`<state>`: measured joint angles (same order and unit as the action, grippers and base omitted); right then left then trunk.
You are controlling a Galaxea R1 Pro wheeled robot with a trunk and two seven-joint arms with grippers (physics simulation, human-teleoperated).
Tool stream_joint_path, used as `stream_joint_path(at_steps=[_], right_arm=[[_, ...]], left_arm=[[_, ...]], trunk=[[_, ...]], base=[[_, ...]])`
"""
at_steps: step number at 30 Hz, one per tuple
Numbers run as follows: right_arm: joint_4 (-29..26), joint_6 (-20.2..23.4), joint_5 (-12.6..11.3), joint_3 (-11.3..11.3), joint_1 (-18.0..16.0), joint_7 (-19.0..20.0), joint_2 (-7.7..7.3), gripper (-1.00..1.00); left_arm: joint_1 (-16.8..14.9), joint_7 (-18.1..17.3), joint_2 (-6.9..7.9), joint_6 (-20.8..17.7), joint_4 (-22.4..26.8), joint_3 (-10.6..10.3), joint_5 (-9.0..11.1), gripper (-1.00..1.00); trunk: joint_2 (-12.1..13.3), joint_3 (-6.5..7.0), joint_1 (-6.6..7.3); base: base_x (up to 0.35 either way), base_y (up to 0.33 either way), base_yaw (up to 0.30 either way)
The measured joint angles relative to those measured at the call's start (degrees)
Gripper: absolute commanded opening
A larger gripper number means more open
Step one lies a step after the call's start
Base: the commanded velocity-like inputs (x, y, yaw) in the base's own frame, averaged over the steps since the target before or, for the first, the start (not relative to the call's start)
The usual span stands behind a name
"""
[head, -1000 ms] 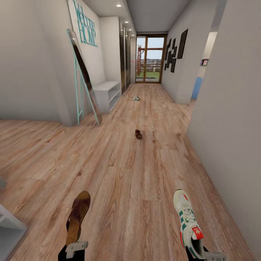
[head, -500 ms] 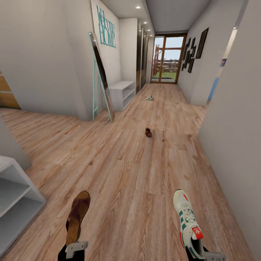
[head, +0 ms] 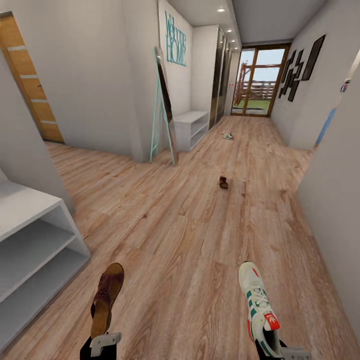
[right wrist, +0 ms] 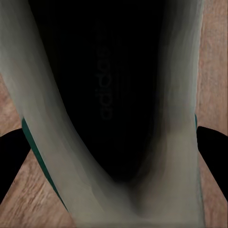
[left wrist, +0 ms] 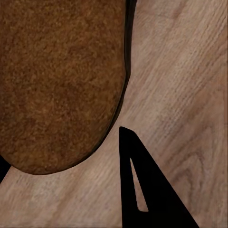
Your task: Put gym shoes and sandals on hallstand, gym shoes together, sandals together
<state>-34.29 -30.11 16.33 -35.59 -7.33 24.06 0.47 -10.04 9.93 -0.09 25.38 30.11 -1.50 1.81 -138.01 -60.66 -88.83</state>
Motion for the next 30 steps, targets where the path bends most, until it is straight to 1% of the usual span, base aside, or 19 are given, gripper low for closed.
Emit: stream_joint_path(at_steps=[30], right_arm=[[0.0,0.0,0.0,0.0,0.0,0.0,0.16,-1.00]], left_arm=[[0.0,0.0,0.00,0.0,0.0,0.0,0.1,-1.00]], trunk=[[0.0,0.00,0.00]], base=[[-0.001,0.000,0.278]])
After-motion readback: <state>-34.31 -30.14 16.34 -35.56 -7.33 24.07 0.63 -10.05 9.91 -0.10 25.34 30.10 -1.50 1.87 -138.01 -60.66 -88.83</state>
